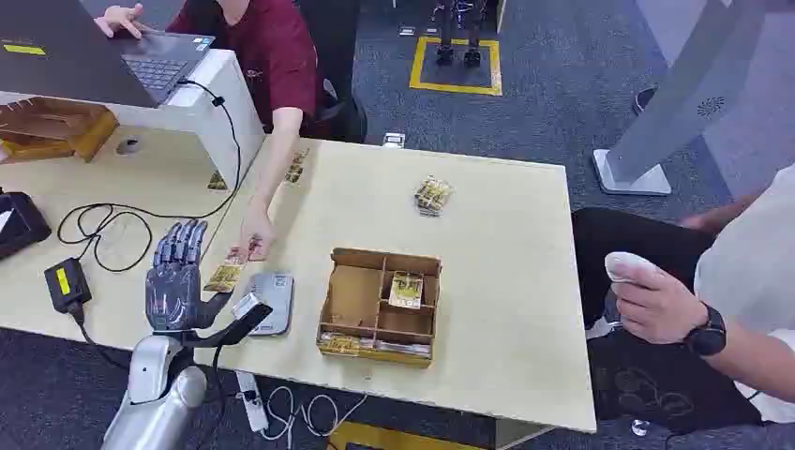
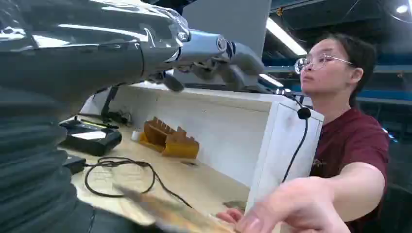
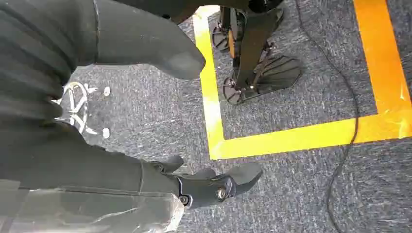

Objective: Pass the card to the sensor for recognition and then transmit it.

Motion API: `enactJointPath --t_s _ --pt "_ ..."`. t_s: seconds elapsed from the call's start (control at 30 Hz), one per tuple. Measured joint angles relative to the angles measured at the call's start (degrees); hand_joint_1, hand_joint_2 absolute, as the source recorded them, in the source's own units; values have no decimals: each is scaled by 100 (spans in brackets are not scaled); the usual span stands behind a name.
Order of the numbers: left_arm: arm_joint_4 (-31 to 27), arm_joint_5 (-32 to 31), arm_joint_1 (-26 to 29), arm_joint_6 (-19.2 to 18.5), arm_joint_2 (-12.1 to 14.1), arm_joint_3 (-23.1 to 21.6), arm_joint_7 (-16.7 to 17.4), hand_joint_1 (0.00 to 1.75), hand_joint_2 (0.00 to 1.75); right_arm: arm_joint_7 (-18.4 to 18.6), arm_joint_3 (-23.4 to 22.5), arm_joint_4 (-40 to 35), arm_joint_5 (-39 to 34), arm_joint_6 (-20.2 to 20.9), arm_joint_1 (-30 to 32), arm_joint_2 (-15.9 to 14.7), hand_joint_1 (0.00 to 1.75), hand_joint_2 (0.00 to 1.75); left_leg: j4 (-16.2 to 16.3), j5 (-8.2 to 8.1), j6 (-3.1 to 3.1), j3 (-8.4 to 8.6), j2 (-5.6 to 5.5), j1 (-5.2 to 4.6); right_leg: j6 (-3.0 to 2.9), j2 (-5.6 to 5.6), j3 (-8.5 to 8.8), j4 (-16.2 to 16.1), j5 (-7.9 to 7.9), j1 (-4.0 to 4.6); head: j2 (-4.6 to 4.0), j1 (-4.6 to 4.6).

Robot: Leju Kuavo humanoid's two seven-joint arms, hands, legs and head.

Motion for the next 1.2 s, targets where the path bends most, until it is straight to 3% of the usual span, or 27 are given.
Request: enactJointPath --t_s 0.37,0.7,0.77,0.83,0.97,1.1,1.17,1.2 --pt "-107 516 11 0 -20 87 -409 175 175 -83 0 22 76 -2 -9 0 0 175 0 0 0 0 -1 0 0 -1 0 0 0 0 0 -2" --pt "-109 914 18 0 -20 83 -201 175 175 -87 0 39 98 -66 -13 0 0 175 0 0 0 1 0 0 0 -1 0 0 0 0 0 0" --pt "-109 1343 18 -85 -17 37 -186 175 175 -83 0 42 114 -79 -13 0 0 175 0 0 0 1 0 0 0 0 0 0 0 0 0 0" --pt "-120 1874 18 -346 -17 -48 -164 175 175 -68 -2 42 118 -87 -14 0 0 175 0 0 0 1 0 0 0 0 -1 0 0 0 0 0" --pt "-190 3032 14 -1461 -20 -245 221 175 175 -13 -11 42 118 -142 -14 2 0 175 0 0 0 1 -1 0 0 -1 -1 0 0 0 0 0" --pt "-216 3347 0 -1846 -20 -328 456 175 175 13 -24 42 118 -171 -15 2 0 175 0 0 0 1 0 0 0 -1 0 0 0 0 0 0" --pt "-240 3890 -38 -2626 -11 -505 835 175 175 70 -42 42 133 -203 -12 4 0 175 0 0 0 1 0 0 0 1 -1 0 0 0 0 -2" --pt "-256 4020 -55 -2798 4 -547 877 175 175 90 -44 42 136 -205 -12 4 0 175 0 0 0 1 0 0 0 2 -1 0 0 0 0 0"
